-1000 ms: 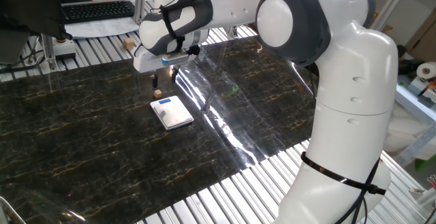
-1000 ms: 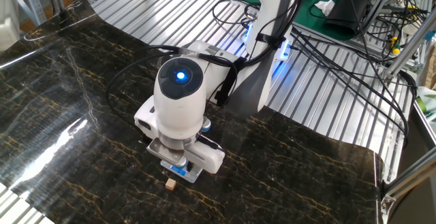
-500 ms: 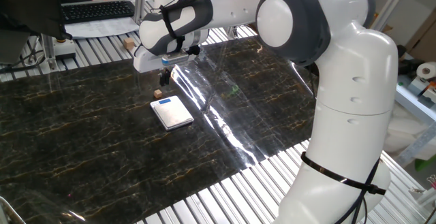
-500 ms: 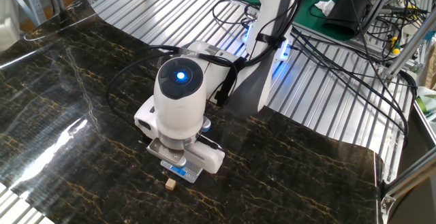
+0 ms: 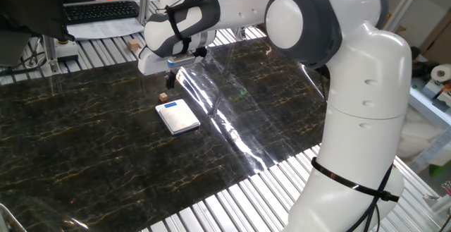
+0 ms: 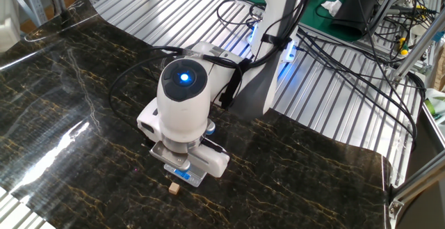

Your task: Remove the object from the scale

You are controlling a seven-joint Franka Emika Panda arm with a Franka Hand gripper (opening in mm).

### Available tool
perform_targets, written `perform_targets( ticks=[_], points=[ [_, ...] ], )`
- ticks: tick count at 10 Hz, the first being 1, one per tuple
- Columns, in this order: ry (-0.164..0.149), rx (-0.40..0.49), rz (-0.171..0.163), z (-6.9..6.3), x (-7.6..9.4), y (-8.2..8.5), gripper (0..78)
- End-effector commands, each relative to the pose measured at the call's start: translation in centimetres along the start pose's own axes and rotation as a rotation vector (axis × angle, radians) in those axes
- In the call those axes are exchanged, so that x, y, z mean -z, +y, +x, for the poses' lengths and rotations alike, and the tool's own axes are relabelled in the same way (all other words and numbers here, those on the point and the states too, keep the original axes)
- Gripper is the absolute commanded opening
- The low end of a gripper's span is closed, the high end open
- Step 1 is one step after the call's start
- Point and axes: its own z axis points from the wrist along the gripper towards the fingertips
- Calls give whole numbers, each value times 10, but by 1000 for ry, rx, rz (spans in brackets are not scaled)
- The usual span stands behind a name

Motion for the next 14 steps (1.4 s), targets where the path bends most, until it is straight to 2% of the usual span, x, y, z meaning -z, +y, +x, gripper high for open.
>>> perform_targets(
  ticks=[1, 3, 4, 8, 10, 11, 12, 13, 14],
  points=[
    [3, -11, -6, 17, 54, -12, 11],
    [-23, -11, -15, 18, 58, -14, 11],
    [-23, -11, -15, 19, 65, -17, 11],
    [-18, -23, -26, 26, 107, -39, 11],
    [-42, -52, -46, 30, 119, -48, 11],
    [-60, -57, -45, 30, 123, -51, 11],
    [-61, -63, -45, 31, 127, -54, 11],
    [-48, -74, -44, 33, 129, -56, 11],
    [-10, -112, -40, 41, 134, -60, 11]
  ],
)
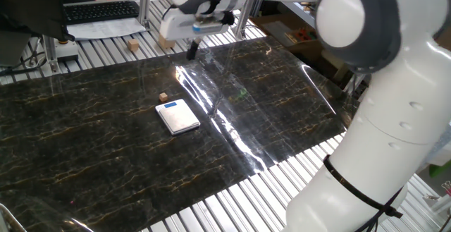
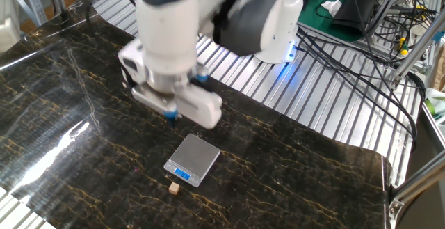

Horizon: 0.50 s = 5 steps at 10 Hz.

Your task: Remove the object from the scale

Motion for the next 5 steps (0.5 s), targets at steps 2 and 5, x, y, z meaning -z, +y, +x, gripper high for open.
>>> perform_targets(
  ticks=[2, 5],
  points=[
    [33, -77, 8, 22, 17, -15, 11],
    [25, -99, 9, 28, 24, -11, 11]
  ],
)
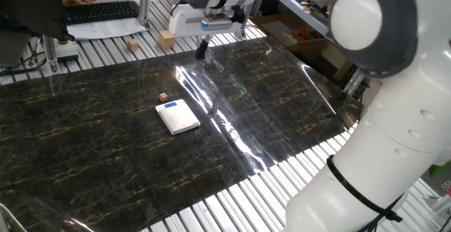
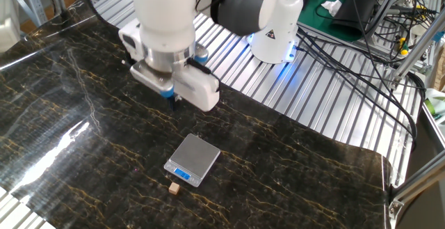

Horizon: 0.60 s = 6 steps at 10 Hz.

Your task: Remove the object from the scale

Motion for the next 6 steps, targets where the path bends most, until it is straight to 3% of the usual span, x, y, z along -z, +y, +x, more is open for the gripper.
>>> perform_targets(
  ticks=[1, 6],
  points=[
    [-9, -25, 8, 6, 7, 2, 11],
    [-3, 45, 46, 14, 15, -3, 11]
  ],
)
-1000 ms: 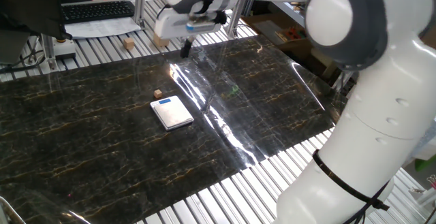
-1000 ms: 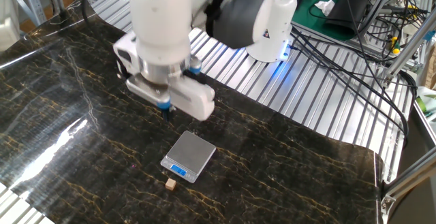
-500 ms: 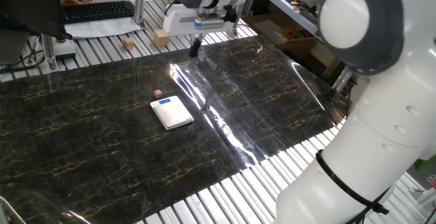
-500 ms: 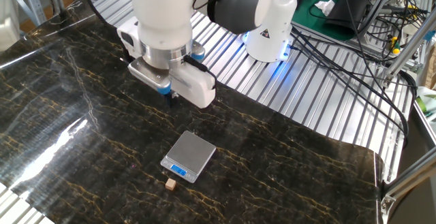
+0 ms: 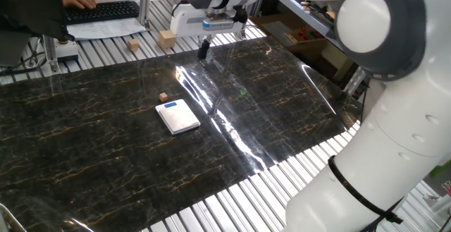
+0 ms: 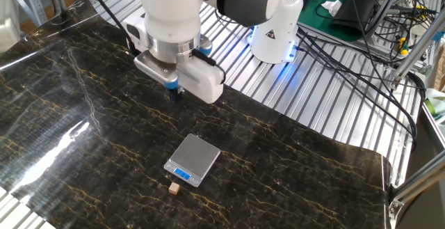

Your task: Remove the object from the scale

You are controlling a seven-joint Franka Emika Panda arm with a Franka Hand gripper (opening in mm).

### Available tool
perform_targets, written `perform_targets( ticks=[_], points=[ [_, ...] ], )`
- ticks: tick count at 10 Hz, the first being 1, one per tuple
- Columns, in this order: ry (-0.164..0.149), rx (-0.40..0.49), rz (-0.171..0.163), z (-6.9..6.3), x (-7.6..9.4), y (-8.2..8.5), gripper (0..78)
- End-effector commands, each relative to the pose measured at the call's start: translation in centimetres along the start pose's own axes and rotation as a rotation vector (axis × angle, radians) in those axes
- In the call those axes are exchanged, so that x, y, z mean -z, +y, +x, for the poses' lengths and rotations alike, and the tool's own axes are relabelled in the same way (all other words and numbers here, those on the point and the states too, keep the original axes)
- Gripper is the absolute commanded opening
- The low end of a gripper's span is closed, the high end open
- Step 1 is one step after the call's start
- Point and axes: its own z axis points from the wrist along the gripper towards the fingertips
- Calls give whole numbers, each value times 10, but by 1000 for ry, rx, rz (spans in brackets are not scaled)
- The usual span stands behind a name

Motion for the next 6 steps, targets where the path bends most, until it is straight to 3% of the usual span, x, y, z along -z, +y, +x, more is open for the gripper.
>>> perform_targets(
  ticks=[1, 6],
  points=[
    [-4, 30, 18, 3, 3, 0, 11],
    [-5, 62, 19, 5, 4, 1, 11]
  ],
)
